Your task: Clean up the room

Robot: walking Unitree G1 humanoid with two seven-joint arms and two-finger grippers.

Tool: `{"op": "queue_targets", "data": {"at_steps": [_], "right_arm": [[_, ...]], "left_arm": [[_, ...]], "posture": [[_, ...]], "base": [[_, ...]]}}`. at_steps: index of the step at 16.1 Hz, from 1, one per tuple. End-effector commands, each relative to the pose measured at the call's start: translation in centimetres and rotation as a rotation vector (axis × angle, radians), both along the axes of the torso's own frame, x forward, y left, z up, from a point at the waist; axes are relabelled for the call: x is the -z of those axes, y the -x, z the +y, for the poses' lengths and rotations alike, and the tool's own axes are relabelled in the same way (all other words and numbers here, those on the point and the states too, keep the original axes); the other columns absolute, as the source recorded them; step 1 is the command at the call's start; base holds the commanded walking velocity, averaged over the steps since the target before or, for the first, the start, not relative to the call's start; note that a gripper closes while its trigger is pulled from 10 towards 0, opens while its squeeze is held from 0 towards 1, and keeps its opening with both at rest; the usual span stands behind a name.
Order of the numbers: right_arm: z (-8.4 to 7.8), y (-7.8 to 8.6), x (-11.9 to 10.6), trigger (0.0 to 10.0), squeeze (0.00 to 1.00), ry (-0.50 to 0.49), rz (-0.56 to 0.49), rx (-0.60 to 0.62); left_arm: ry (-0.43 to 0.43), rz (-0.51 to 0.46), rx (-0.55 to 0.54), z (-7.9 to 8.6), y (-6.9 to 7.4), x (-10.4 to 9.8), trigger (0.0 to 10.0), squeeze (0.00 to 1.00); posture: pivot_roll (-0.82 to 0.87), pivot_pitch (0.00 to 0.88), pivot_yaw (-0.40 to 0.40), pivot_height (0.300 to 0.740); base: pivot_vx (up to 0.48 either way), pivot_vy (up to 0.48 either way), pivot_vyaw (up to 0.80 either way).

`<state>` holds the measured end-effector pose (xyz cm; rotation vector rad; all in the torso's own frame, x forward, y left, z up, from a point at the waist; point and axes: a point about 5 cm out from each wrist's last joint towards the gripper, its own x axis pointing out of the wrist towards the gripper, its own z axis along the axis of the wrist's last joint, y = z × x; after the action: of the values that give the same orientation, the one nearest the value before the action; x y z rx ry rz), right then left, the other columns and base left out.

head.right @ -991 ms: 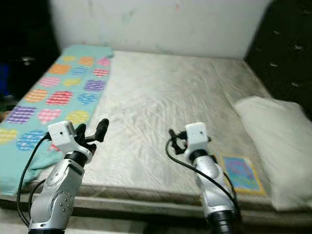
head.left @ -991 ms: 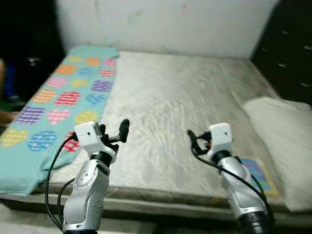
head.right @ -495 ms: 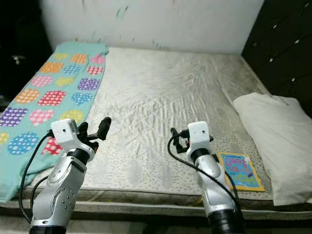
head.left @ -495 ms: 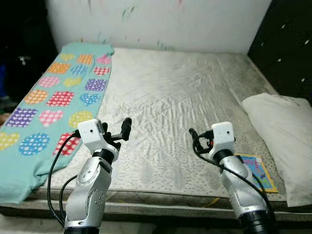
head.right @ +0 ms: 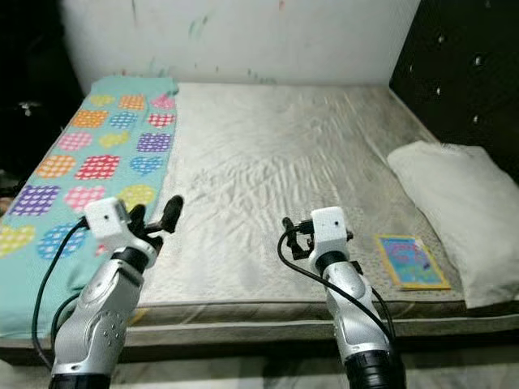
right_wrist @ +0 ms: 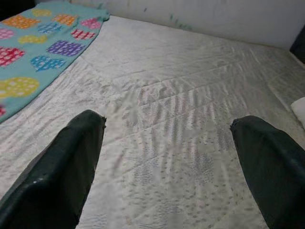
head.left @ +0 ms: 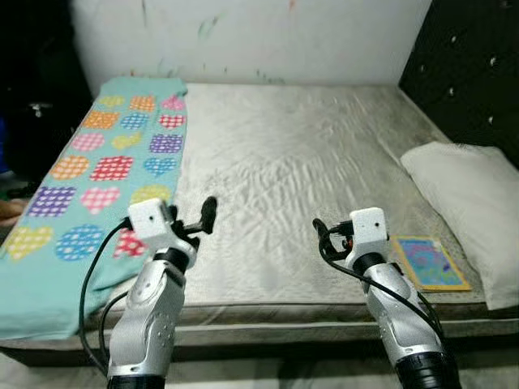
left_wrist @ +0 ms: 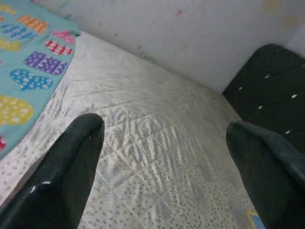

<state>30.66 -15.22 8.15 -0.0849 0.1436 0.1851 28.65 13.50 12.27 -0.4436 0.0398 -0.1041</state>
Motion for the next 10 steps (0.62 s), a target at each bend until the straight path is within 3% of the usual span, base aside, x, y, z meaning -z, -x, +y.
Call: {"op": "queue_targets", "data": {"at_steps": [1,3,7,10], "right_arm": [[0.82,-0.36,-0.5,10.0,0.0,-0.013,-0.015,-0.024],[0.83,-0.42,-0.49,10.0,0.0,-0.013,-0.015,-0.025],[0.86,-0.48,-0.47,10.0,0.0,-0.016,-0.014,-0.024],[0.9,-0.52,-0.46,10.0,0.0,-0.015,-0.014,-0.024]], "left_arm": [[0.008,0.024,-0.027,0.19,0.19,0.45,10.0,0.0],[0.008,0.017,-0.034,0.25,0.16,0.39,10.0,0.0],[0.032,-0.031,-0.021,0.33,0.27,-0.14,10.0,0.0],[0.037,-0.036,-0.011,0.26,0.3,-0.2,10.0,0.0]], "posture": [[-0.06,0.05,-0.039,0.74],[-0.06,0.049,-0.038,0.74],[-0.07,0.048,-0.036,0.74],[-0.07,0.047,-0.036,0.74]], "base": [[0.0,0.476,0.0],[0.0,0.476,0.0],[0.0,0.0,0.0],[0.312,0.0,0.0]]}}
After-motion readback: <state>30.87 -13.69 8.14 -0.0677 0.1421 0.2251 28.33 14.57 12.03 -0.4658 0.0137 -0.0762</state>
